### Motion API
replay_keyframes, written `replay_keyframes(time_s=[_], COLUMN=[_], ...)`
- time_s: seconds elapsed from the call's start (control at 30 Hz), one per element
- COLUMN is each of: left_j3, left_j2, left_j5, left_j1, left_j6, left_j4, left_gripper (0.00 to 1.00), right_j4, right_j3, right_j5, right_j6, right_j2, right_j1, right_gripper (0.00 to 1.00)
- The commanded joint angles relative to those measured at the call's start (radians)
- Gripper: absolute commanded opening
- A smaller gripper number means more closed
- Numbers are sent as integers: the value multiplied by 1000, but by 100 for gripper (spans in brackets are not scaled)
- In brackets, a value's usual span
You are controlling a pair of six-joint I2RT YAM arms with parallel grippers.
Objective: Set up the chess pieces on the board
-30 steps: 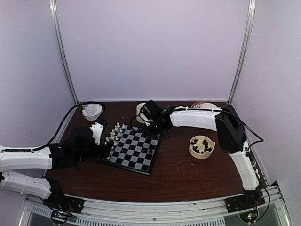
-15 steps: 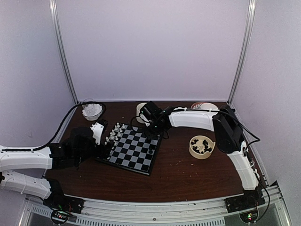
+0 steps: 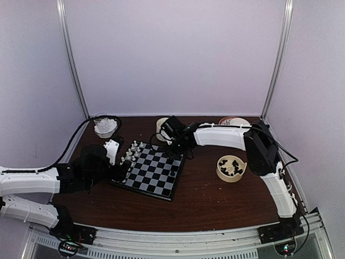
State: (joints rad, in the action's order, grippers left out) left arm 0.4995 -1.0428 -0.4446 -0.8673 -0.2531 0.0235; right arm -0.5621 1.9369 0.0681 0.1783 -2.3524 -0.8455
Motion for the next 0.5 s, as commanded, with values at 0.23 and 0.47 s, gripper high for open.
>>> replay_keyframes(time_s=[0.23,0.47], left_j3=[30,30], left_j2=[-7,-6], left_j5=[6,4], left_j1=[5,5], left_j6=[-10,-9], left_j4=[6,4], left_gripper=[76,76], right_j4=[-4,2], right_j3=[-53,-74], right_j5=[-31,-40], right_j6=[4,7], right_j2=[53,69], right_j1=[5,5], right_gripper=[7,7])
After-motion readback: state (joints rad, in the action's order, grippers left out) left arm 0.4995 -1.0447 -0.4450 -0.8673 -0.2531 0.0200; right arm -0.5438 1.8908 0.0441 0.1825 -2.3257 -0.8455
